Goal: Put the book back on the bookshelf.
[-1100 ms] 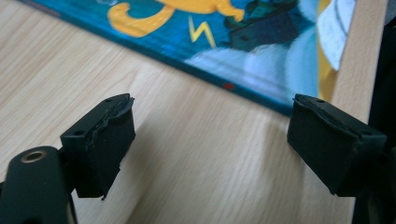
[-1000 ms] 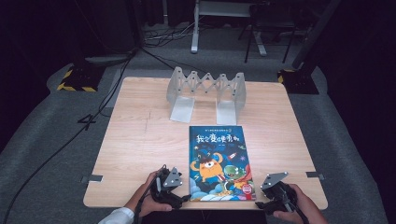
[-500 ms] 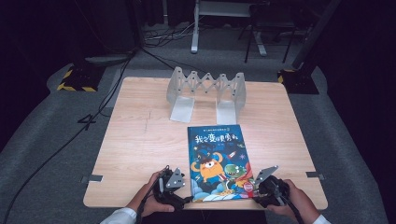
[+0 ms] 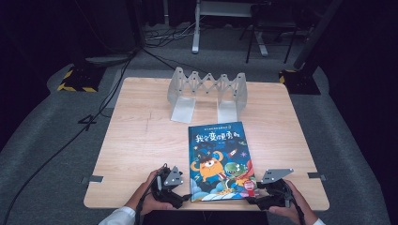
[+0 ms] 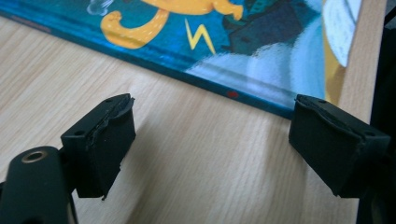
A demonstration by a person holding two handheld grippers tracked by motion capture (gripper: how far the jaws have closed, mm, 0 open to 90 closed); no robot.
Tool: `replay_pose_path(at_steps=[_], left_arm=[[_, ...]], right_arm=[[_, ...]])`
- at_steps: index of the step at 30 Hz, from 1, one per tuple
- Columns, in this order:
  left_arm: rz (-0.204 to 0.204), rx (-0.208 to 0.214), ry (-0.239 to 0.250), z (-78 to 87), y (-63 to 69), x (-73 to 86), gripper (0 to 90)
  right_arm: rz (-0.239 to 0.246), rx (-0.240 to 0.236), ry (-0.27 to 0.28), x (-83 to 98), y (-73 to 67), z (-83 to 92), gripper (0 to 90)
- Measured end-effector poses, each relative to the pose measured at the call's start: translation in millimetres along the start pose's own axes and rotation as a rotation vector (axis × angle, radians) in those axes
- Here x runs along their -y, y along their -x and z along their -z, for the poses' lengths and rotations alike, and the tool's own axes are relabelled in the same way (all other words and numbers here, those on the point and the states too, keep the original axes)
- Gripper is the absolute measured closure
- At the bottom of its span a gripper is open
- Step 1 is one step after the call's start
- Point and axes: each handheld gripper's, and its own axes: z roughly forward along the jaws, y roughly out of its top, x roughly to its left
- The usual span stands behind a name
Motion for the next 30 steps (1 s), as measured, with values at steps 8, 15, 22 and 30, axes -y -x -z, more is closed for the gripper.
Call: replay_pose_path(at_steps=[8,15,22,30], left_arm=[[0.005,-0.006,0.002,0.9,-0.6,1.1,14.9],[0.006,-0.005,-0.001,1.1,-0.8,1.0,14.8],[0.0,-0.001,0.001,0.8,-1.8,0.9,14.8],[0.005,0.002,0.004,0.3,-3.8,0.4,15.2]], right_arm=[[-0.108,-0.082,0.119,-5.0,20.3,8.1,28.9],[-0.115,-0.063,0.167,-33.3,41.9,-1.0,28.6],[-0.09,-0.146,0.224,-62.1,64.7,-13.1,31.5],[-0.052,-0.278,0.309,-75.6,76.9,-15.8,51.1]])
